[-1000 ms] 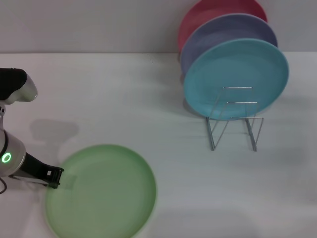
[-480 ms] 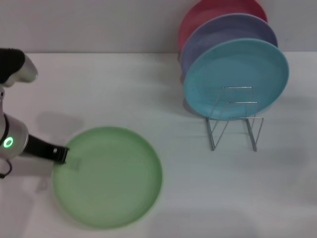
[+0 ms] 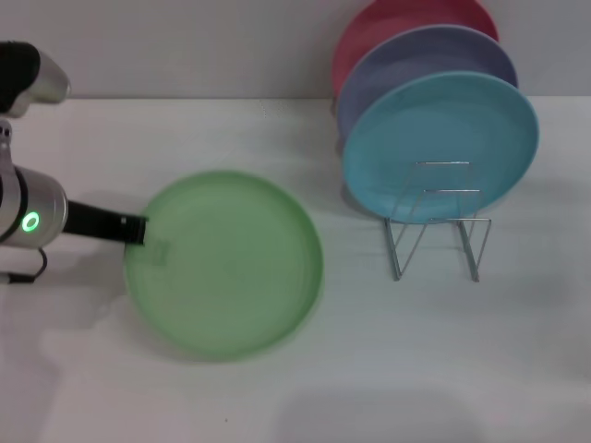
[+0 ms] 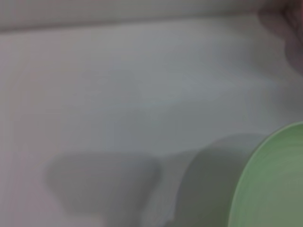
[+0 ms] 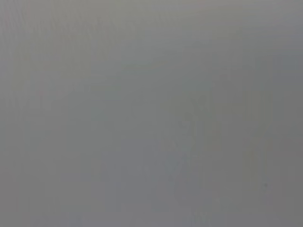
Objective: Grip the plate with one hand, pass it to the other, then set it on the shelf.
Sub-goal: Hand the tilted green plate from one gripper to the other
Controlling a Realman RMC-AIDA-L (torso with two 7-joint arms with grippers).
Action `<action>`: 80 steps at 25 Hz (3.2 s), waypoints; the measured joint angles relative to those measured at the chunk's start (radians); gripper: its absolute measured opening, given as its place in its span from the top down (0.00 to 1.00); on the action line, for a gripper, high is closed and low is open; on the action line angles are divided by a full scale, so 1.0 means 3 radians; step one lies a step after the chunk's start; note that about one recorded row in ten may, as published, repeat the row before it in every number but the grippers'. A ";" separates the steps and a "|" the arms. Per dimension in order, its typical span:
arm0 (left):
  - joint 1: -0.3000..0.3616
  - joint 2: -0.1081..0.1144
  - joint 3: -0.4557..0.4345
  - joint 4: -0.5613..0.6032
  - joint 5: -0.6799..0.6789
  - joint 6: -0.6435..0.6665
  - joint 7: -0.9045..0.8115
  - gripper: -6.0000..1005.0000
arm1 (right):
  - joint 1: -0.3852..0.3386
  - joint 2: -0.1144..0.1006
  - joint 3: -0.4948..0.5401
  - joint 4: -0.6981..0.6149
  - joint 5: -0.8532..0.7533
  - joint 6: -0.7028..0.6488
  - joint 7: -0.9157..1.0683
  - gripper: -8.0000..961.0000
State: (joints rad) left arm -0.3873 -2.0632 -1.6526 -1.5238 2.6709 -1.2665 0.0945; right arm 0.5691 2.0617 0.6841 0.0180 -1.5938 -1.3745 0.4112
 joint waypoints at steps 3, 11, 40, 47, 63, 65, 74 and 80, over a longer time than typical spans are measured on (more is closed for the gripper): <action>0.0023 0.0000 0.0001 0.0003 -0.0001 0.0234 0.0024 0.96 | -0.0001 0.0000 0.0000 0.0001 0.0000 0.0011 0.0000 0.31; 0.0239 -0.0008 0.0042 0.0038 -0.0201 0.1294 0.0135 0.96 | -0.0004 0.0001 0.0000 -0.0028 0.0000 0.0025 0.0000 0.31; 0.0625 -0.0016 0.1669 0.2670 -0.0036 0.7521 -0.0596 0.96 | -0.0158 0.0034 -0.0008 -0.0047 0.0000 -0.0115 -0.0024 0.31; 0.0515 -0.0047 0.1872 0.3337 -0.0080 0.8095 -0.0876 0.96 | -0.0185 0.0042 -0.0034 -0.0035 -0.0025 -0.0119 -0.0041 0.31; 0.0639 -0.0051 0.2200 0.3488 -0.0159 0.8204 -0.0842 0.96 | -0.0469 0.0071 -0.0342 0.0274 -0.0119 -0.0442 -0.0270 0.30; 0.0633 -0.0051 0.2229 0.3506 -0.0164 0.8202 -0.0840 0.96 | -0.0504 0.0071 -0.0375 0.0391 -0.0122 -0.0469 -0.0494 0.31; 0.0612 -0.0051 0.2309 0.3499 -0.0173 0.8102 -0.0716 0.96 | -0.0721 0.0071 -0.0793 0.0928 -0.0128 -0.0667 -0.1024 0.31; 0.0593 -0.0054 0.2378 0.3482 -0.0291 0.8102 -0.0636 0.96 | -0.0804 0.0064 -0.1164 0.1283 -0.0128 -0.0811 -0.1348 0.30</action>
State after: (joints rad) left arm -0.2094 -2.0793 -0.9392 -0.4792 2.5836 1.1641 -0.0963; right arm 0.3279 2.0807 0.3348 0.4030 -1.6322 -1.6177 0.0068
